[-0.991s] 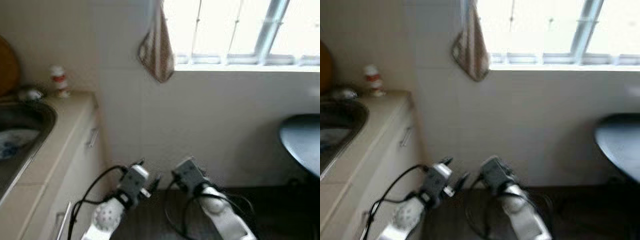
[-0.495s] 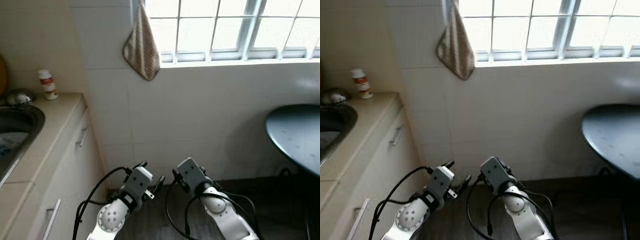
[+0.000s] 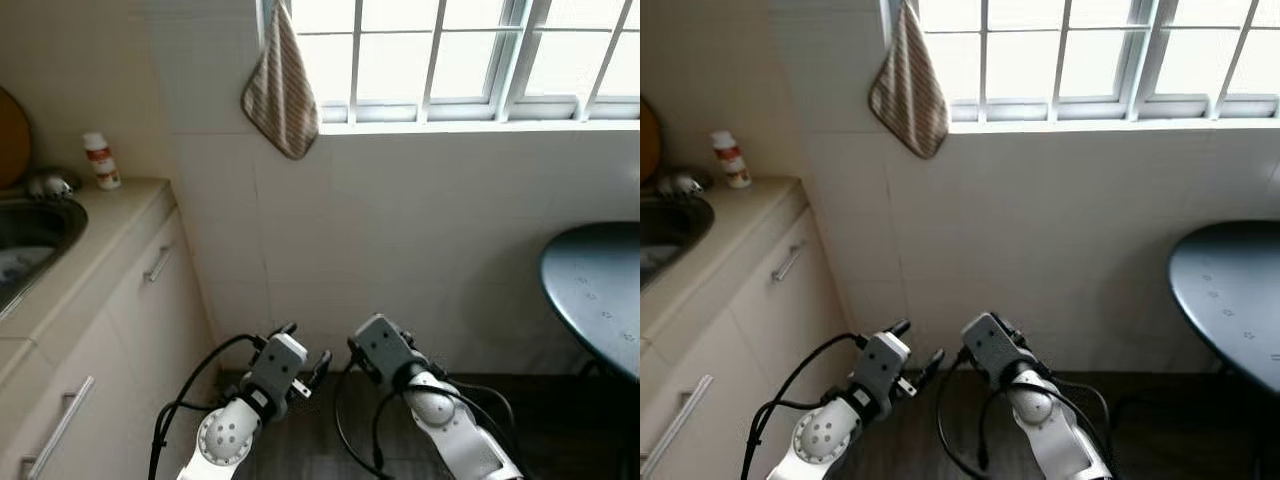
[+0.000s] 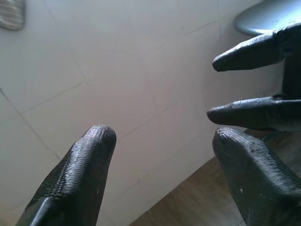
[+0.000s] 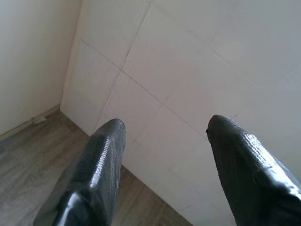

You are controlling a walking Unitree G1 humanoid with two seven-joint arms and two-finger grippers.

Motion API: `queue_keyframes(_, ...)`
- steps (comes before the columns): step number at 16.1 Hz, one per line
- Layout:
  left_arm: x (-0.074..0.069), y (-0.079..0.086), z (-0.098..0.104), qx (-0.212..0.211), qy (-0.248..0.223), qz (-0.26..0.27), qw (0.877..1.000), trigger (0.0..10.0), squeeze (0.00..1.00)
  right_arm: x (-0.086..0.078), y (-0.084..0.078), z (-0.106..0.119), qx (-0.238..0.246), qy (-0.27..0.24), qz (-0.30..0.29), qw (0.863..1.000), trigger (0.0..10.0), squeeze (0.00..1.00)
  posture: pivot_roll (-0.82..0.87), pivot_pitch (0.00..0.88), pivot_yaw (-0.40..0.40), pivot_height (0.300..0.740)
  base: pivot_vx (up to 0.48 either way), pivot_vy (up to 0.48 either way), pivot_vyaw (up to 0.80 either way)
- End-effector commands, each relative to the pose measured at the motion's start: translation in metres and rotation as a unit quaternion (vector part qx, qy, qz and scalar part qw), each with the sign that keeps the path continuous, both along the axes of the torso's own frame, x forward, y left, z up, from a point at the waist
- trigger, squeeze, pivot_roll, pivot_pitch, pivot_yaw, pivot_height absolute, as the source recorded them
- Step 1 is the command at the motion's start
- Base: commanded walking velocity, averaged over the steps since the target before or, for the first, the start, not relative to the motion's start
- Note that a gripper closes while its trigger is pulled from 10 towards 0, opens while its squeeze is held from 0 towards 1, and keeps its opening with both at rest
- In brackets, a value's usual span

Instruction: Kitchen organization

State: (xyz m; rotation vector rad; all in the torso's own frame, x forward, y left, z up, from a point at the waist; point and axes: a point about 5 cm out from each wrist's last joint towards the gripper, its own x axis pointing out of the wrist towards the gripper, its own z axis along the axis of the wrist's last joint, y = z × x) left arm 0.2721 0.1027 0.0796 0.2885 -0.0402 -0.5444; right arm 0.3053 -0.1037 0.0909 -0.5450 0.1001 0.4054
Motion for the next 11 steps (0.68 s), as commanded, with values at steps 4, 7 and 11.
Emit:
queue_keyframes(4,0.0015,0.0025,0.0030,-0.007,-0.005,0.005,1.000,10.0,0.00,0.0012,-0.0002,0.0032,0.004,-0.005,0.001,1.000,10.0,0.00,0.00,0.000,0.008,0.740,0.000,0.000,0.00)
queue_keyframes(7,0.0015,0.0026,0.0028,-0.009,-0.003,0.006,1.000,10.0,0.00,0.0015,-0.0001,0.0031,0.005,-0.004,0.001,1.000,10.0,0.00,0.00,0.000,0.007,0.740,0.000,0.000,0.00)
queue_keyframes(11,0.0016,0.0029,0.0027,-0.010,-0.001,0.007,1.000,10.0,0.00,0.0019,0.0000,0.0029,0.005,-0.004,0.001,1.000,10.0,0.00,0.00,0.000,0.007,0.740,0.000,0.000,0.00)
